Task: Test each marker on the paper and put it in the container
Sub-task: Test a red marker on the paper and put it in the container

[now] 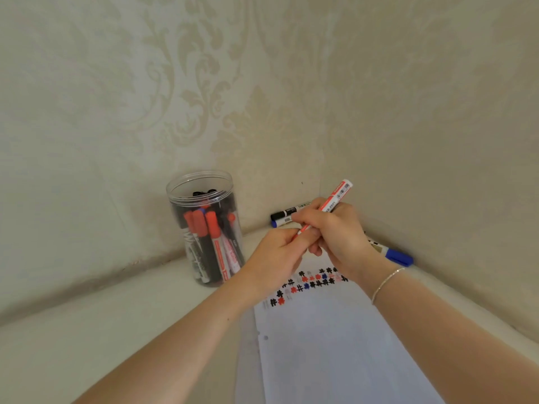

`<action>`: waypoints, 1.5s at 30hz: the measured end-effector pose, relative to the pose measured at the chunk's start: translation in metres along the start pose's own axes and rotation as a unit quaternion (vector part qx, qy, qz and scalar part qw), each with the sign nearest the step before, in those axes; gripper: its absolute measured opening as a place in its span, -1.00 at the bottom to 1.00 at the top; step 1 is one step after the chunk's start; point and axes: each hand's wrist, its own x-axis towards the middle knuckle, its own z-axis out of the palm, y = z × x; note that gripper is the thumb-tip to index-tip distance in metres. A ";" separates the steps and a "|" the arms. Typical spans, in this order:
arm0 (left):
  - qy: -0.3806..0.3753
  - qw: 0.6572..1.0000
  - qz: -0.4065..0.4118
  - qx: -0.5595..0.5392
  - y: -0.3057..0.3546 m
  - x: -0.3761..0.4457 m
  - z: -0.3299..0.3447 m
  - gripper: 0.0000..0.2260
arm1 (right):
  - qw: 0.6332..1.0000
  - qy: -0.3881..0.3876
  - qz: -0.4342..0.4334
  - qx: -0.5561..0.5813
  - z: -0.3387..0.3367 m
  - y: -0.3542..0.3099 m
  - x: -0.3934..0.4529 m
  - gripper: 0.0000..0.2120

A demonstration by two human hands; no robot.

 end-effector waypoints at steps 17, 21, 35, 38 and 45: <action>0.005 0.973 -0.071 0.220 -0.036 -0.027 -0.024 -0.89 | 0.986 0.153 0.054 0.028 -0.007 0.025 -0.012 -0.86; 0.065 0.970 -0.056 0.226 -0.050 -0.032 -0.018 -0.94 | 0.988 0.101 0.115 0.024 -0.001 0.052 -0.021 -0.88; 0.019 0.989 -0.046 0.142 -0.074 -0.030 -0.027 -0.81 | 0.958 0.150 0.102 -0.220 0.002 0.072 -0.022 -0.84; 0.007 0.992 -0.043 0.121 -0.075 -0.031 -0.029 -0.78 | 0.952 0.144 0.088 -0.255 0.004 0.073 -0.023 -0.86; 0.002 0.986 -0.047 0.163 -0.070 -0.030 -0.028 -0.81 | 0.938 0.125 0.052 -0.319 0.008 0.079 -0.023 -0.75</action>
